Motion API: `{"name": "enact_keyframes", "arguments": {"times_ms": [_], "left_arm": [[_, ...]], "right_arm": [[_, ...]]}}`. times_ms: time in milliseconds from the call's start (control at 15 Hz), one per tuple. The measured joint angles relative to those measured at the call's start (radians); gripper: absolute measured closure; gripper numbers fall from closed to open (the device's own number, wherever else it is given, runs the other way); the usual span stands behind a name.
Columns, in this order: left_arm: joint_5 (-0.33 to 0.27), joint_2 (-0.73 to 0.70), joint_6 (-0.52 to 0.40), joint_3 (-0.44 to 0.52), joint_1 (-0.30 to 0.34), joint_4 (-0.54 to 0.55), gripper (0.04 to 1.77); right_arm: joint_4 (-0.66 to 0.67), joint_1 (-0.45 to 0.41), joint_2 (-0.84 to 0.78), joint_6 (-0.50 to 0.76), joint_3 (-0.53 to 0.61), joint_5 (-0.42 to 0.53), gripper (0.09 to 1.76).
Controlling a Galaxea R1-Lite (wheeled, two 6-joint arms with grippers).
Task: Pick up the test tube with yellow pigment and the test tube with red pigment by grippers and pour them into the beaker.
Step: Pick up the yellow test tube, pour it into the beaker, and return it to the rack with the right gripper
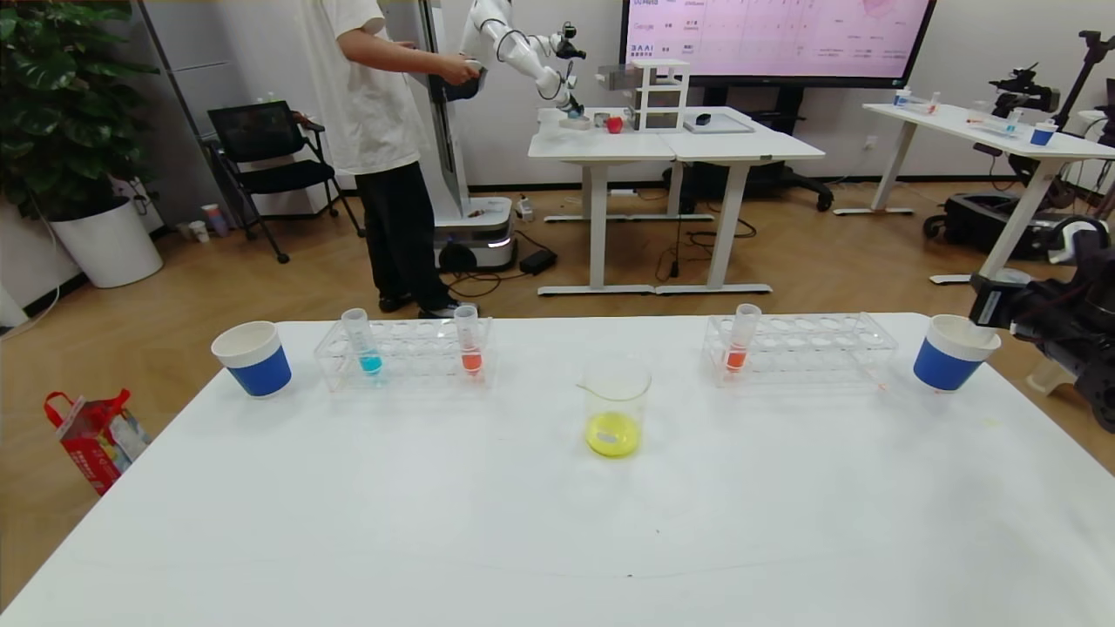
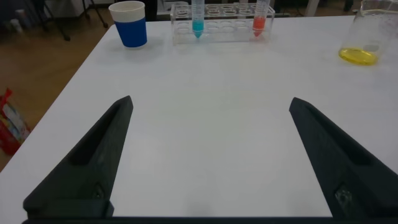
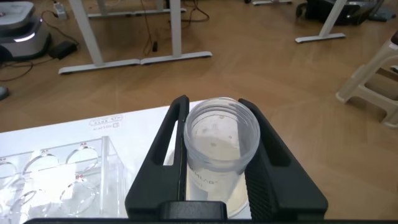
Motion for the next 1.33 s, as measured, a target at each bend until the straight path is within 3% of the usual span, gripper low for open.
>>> {"name": "enact_keyframes", "arguments": {"times_ms": [867,933,1067,1133,1333], "left_arm": [[0.000,0.000,-0.001,0.000,0.000,0.000,0.06],[0.000,0.000,0.000,0.000,0.000,0.000,0.06],[0.000,0.000,0.000,0.000,0.000,0.000,0.06],[0.000,0.000,0.000,0.000,0.000,0.000,0.06],[0.000,0.000,-0.001,0.000,0.000,0.000,0.06]], "right_arm": [[-0.082,-0.006,0.059,0.000,0.040,0.001,1.29],[-0.087,-0.008,0.062,-0.001,0.044,0.001,1.11],[-0.095,-0.011,0.064,-0.002,0.049,0.003,0.41],[-0.099,-0.010,0.064,-0.002,0.053,0.003,0.18],[-0.172,0.000,0.061,-0.005,0.061,0.009,0.11]]}}
